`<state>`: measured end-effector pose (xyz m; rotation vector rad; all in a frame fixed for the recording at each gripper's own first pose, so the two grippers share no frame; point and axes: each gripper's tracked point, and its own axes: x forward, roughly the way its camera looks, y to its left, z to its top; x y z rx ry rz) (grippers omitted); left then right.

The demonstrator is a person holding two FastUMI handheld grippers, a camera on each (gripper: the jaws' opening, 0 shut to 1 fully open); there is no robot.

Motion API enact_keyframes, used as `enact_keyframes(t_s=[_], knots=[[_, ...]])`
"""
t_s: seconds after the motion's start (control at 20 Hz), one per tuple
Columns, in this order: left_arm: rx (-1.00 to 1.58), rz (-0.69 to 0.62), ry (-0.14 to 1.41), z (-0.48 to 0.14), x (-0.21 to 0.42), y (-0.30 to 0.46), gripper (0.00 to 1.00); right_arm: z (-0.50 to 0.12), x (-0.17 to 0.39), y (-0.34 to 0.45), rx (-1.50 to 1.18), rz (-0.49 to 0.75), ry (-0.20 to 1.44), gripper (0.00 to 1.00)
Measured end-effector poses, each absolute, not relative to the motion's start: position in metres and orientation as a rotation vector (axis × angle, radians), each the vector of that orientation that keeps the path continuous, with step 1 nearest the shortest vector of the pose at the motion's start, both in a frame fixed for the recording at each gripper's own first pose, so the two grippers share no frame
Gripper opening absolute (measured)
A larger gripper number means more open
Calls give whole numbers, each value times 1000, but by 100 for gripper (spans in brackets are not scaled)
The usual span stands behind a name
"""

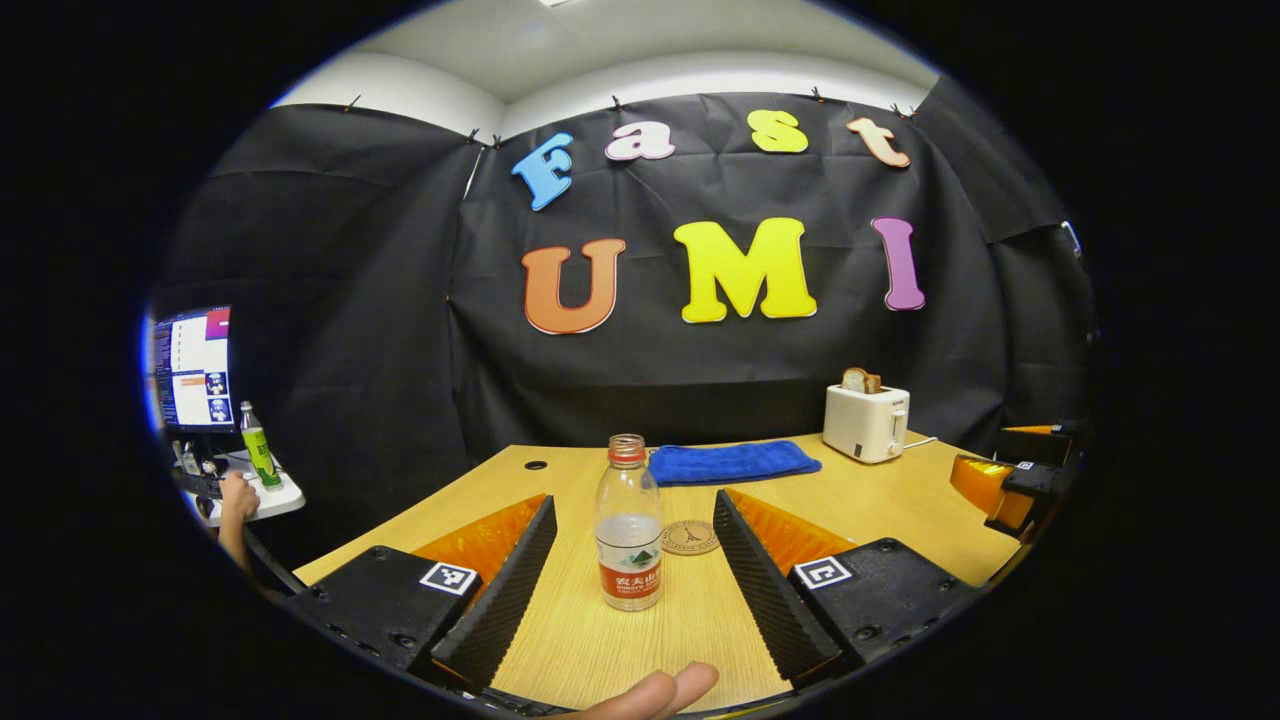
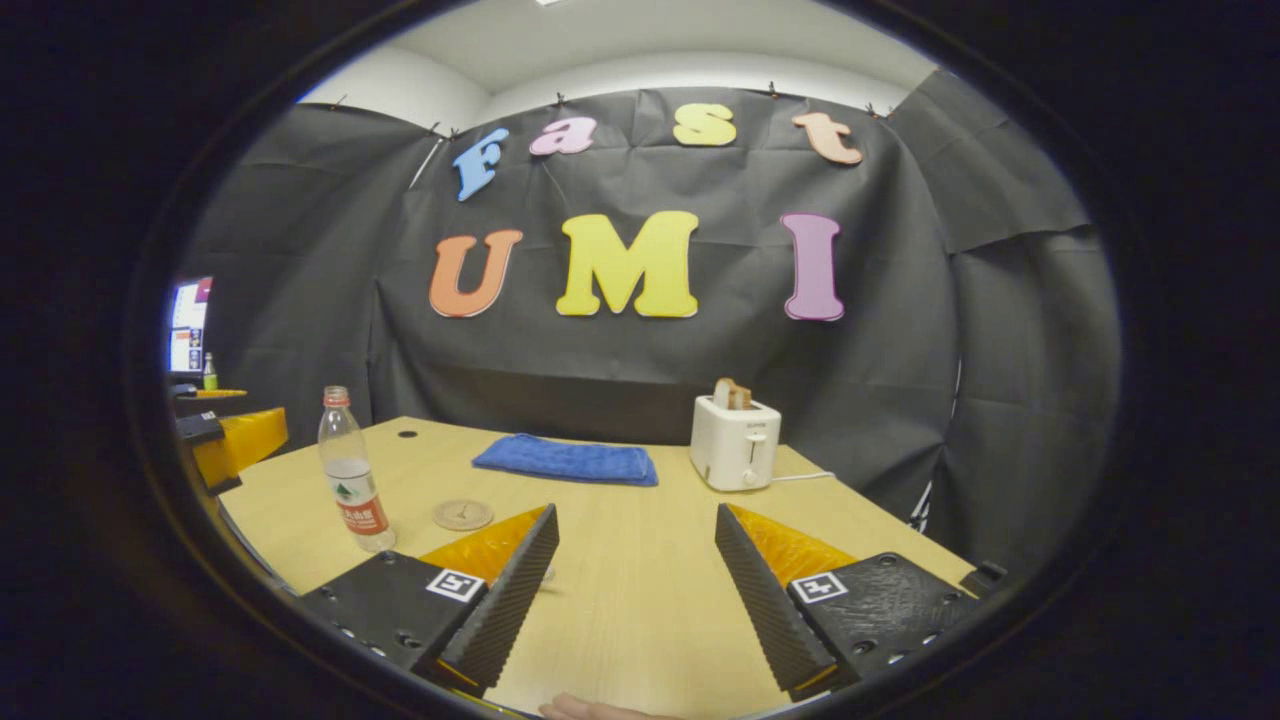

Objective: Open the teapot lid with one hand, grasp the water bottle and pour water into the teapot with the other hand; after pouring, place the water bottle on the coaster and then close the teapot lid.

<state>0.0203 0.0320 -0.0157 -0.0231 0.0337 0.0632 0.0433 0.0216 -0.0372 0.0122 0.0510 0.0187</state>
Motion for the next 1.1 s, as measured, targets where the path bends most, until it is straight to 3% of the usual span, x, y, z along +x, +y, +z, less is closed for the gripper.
enact_keyframes(t_s=[0.55,1.1], knots=[[-14,113,50,-23,29,63,99,-59,99,86,-4,90,28,98],[-9,140,32,-19,29,88,99,-103,146,127,-31,61,113,90]])
